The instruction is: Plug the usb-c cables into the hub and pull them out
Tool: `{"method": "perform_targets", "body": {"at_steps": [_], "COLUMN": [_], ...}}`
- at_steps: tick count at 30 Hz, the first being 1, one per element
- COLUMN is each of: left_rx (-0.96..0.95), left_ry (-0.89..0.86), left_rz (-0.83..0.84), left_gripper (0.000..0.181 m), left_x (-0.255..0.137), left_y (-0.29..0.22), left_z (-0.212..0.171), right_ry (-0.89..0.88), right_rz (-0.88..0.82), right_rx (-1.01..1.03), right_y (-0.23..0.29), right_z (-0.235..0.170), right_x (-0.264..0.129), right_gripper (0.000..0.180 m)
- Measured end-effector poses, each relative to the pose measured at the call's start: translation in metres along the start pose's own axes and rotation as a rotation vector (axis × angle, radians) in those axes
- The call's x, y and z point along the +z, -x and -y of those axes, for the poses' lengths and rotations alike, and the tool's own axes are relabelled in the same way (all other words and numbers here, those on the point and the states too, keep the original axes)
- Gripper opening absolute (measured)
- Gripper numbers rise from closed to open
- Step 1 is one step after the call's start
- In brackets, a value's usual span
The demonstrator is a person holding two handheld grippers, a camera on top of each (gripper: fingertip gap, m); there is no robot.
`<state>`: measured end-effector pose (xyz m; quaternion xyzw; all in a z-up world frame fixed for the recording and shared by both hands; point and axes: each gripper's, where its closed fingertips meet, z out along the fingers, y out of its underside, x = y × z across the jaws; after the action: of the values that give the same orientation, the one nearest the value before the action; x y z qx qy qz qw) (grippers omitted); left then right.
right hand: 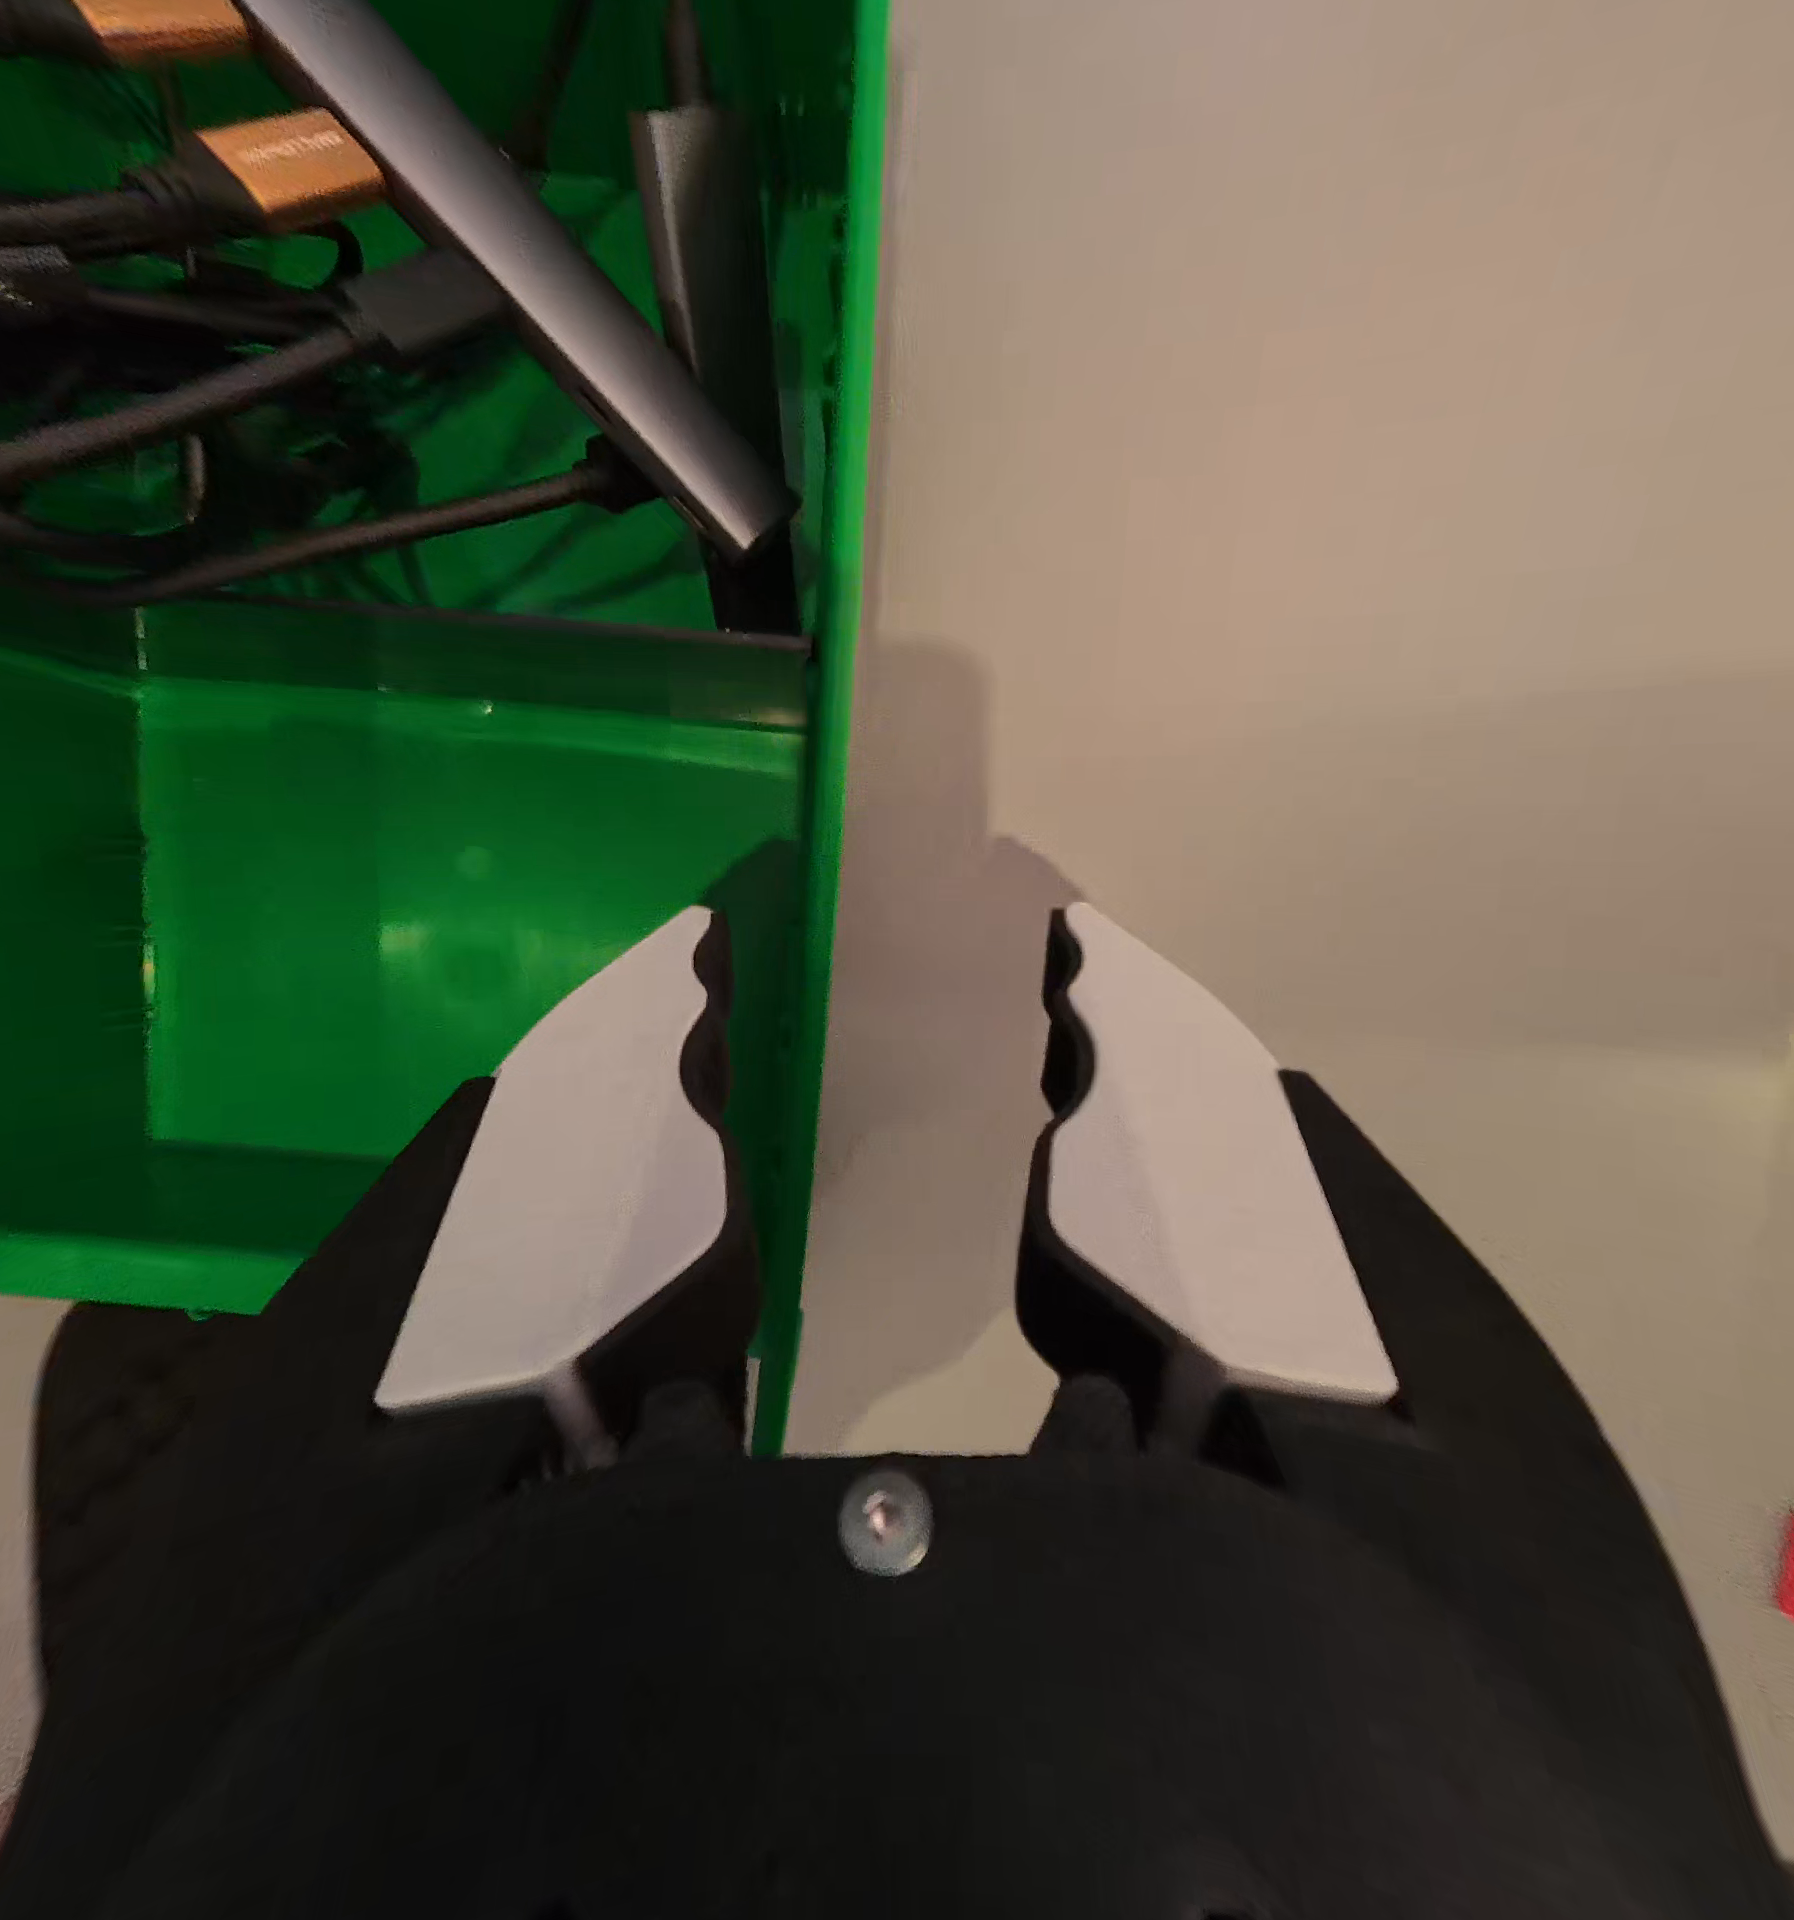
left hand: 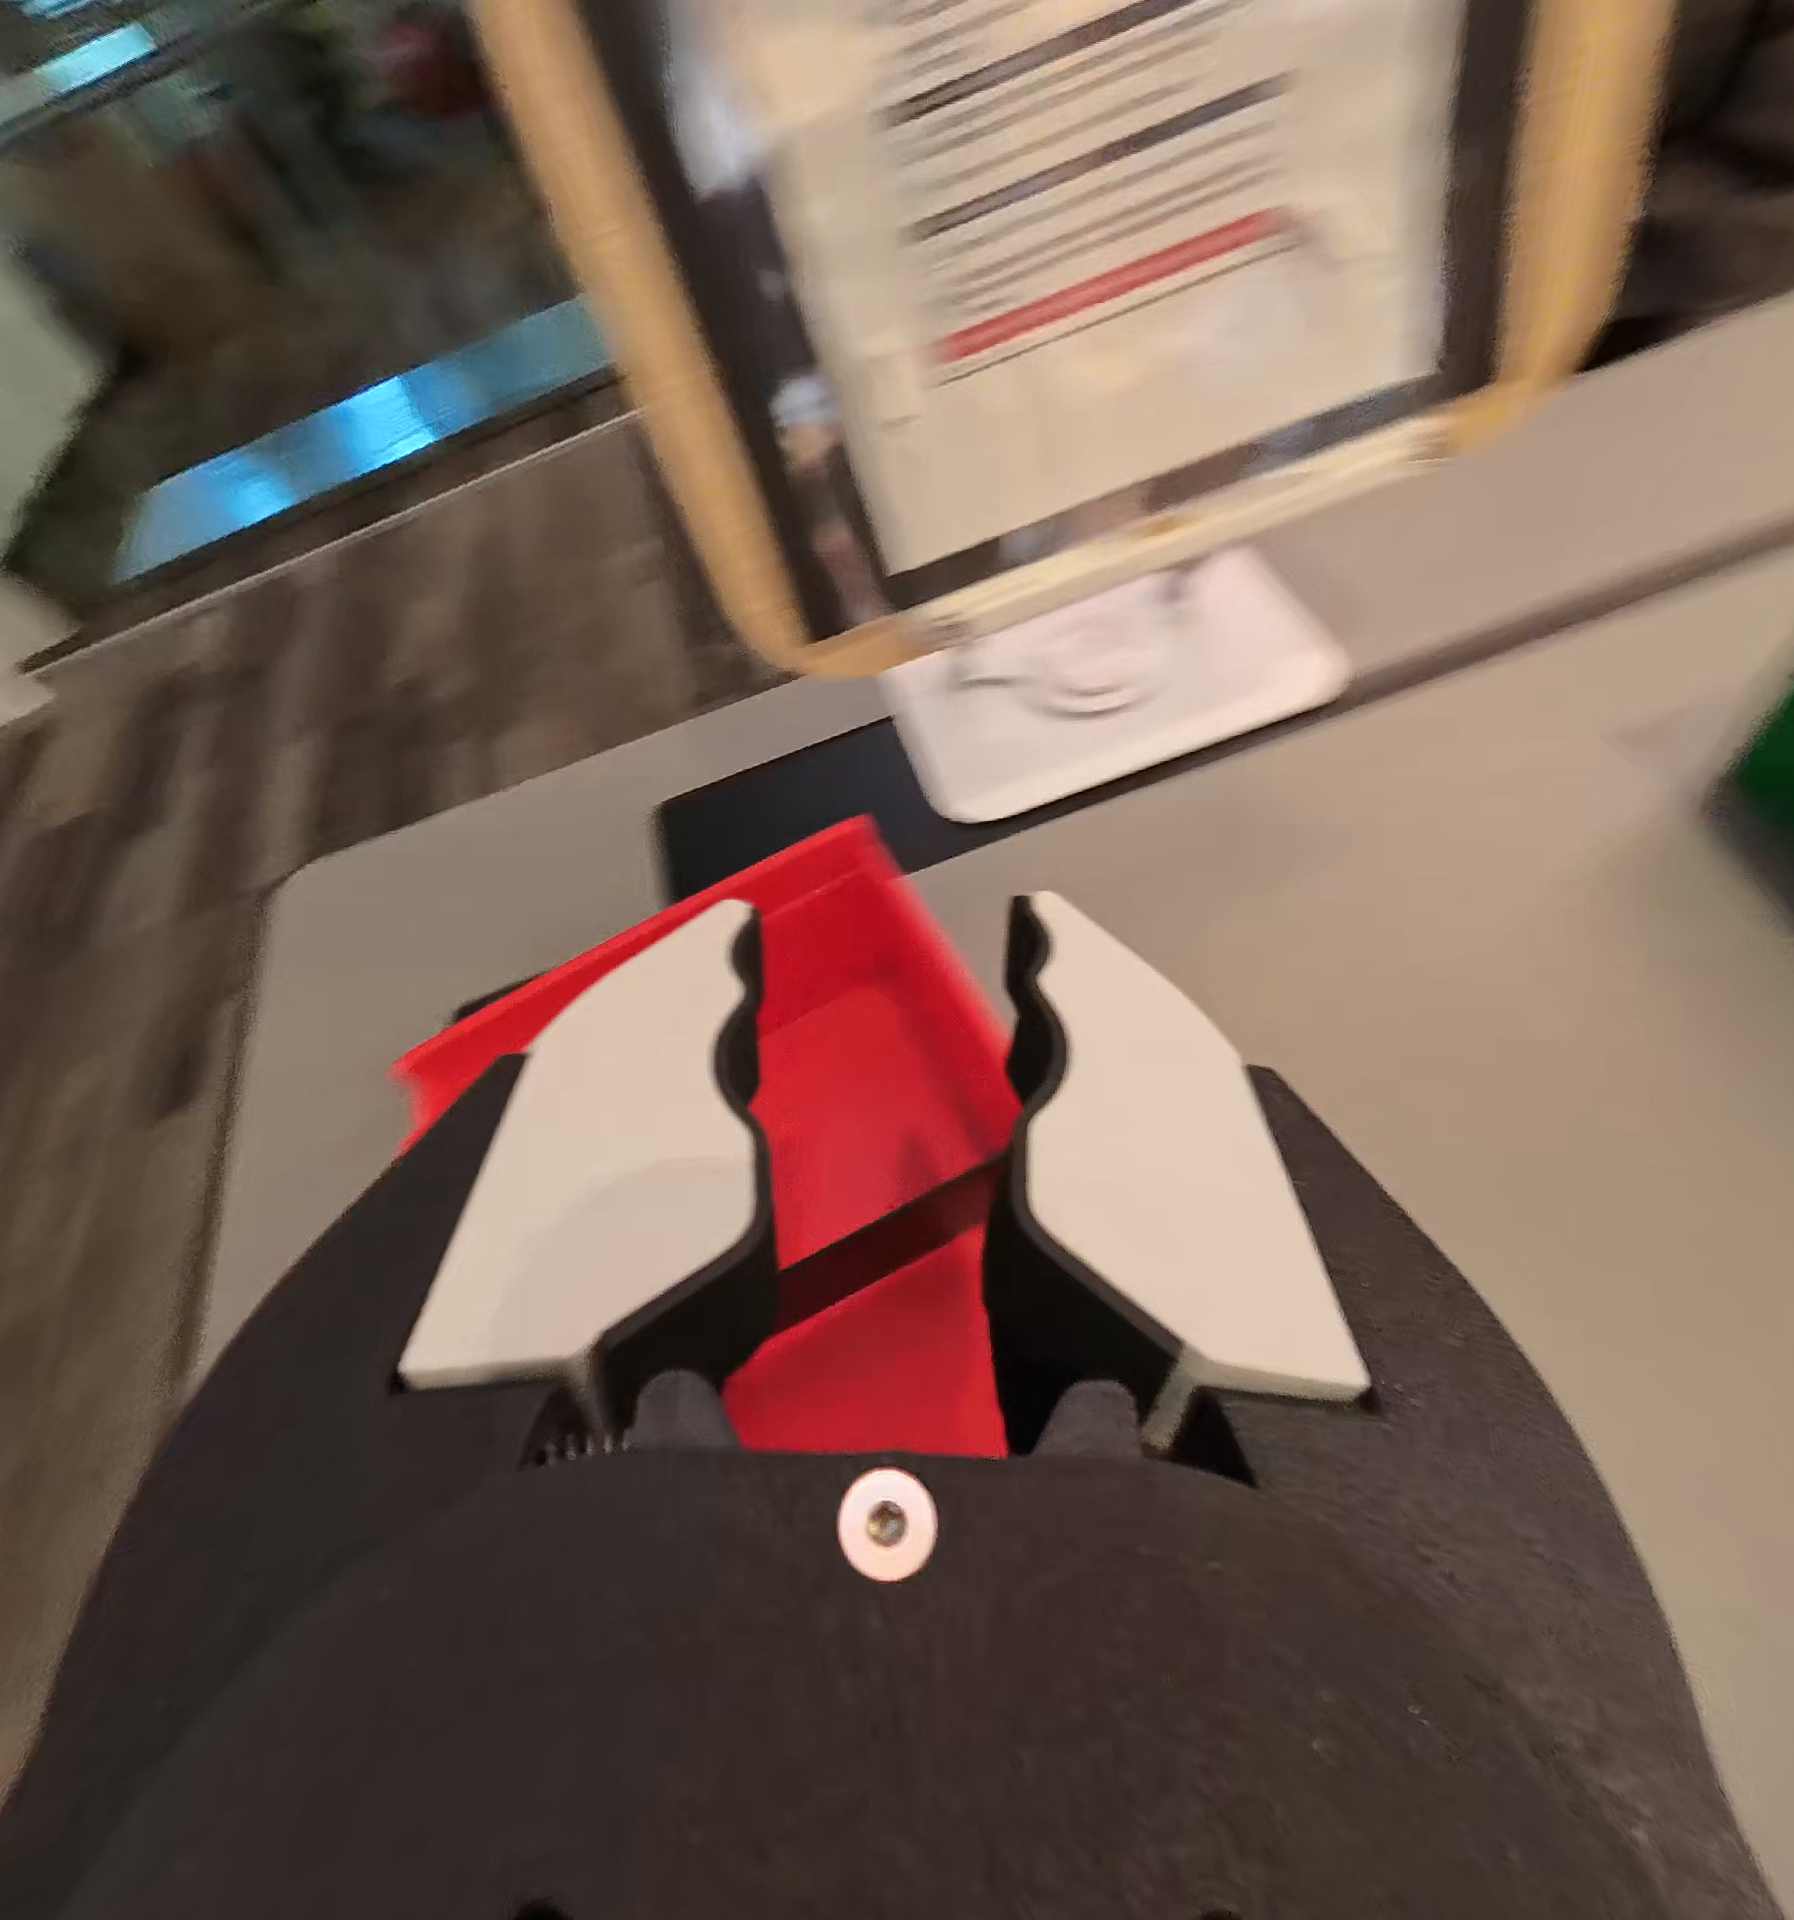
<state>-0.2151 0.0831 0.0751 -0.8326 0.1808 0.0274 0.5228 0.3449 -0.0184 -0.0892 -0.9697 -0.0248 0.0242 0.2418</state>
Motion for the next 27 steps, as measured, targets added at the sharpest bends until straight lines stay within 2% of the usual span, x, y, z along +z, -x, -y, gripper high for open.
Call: {"method": "perform_targets", "body": {"at_steps": [1,4,7,11,14,19,22,27], "left_rx": [-0.018,-0.045,-0.044,-0.029,-0.014,-0.052,-0.145,-0.434], "left_ry": [0.013,0.03,0.021,-0.006,-0.025,-0.018,0.095,0.376], "left_rz": [0.049,0.188,0.293,0.377,0.403,0.34,0.243,0.243], "left_gripper": [0.051,0.063,0.07,0.076,0.082,0.088,0.087,0.076], "left_x": [0.0,-0.005,-0.013,-0.022,-0.025,-0.022,-0.017,-0.034], "left_y": [0.012,0.044,0.064,0.076,0.079,0.078,0.091,0.157], "left_z": [-0.003,-0.009,-0.009,-0.006,-0.003,-0.008,-0.037,-0.13], "right_ry": [0.019,0.091,0.162,0.195,0.202,0.208,0.209,0.234], "right_rz": [0.035,0.092,0.101,0.124,0.126,0.125,0.129,0.112], "right_rx": [0.026,0.065,0.053,0.066,0.065,0.064,0.066,0.073], "right_y": [0.003,0.01,0.015,0.02,0.02,0.02,0.021,0.023], "right_z": [-0.002,-0.01,-0.018,-0.019,-0.019,-0.019,-0.019,-0.02], "right_x": [0.004,0.014,0.024,0.028,0.029,0.03,0.029,0.028], "right_gripper": [0.055,0.043,0.039,0.009,0.007,0.007,0.007,0.007]}}
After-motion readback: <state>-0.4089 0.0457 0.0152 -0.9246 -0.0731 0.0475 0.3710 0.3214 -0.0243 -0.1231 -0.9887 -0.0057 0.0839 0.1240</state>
